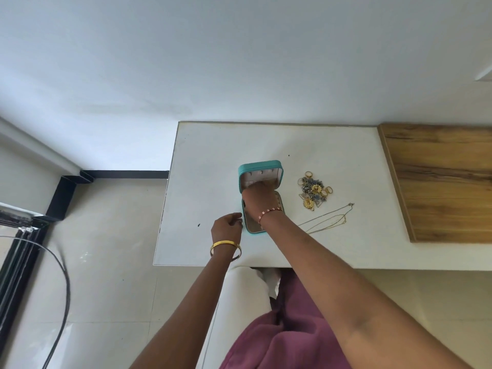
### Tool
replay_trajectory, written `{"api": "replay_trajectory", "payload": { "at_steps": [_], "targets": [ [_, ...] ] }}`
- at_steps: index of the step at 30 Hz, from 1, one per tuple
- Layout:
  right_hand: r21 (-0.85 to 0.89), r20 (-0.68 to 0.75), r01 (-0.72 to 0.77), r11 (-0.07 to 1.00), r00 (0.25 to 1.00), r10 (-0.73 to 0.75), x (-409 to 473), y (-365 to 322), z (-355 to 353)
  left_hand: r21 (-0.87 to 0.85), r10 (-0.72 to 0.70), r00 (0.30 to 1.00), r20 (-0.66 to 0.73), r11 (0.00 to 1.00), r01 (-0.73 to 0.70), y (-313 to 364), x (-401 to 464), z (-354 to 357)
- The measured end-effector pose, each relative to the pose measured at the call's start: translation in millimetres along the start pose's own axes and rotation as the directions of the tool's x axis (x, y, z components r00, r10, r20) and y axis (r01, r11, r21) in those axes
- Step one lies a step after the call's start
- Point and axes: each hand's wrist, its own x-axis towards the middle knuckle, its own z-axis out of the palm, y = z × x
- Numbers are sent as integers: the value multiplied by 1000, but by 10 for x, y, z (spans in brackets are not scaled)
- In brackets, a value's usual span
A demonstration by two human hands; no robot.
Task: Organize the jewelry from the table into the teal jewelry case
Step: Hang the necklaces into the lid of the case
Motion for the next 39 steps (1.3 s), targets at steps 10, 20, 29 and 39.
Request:
{"api": "replay_trajectory", "payload": {
  "at_steps": [10,20,29,39],
  "targets": [
    [967,255,-255,-25,949,187,-503,428,-236,-113,99,990,-104,987,-110,89,-362,-197],
    [935,262,-231,-267,962,83,-1197,657,-454,-187,208,976,64,963,-193,412,-916,46],
    [895,19,-65,441,994,108,-1506,715,-661,-378,192,949,249,922,-88,538,-1256,148],
    [896,77,-92,434,996,52,-1755,849,-797,-227,233,957,175,955,-192,614,-1358,126]
  ]
}}
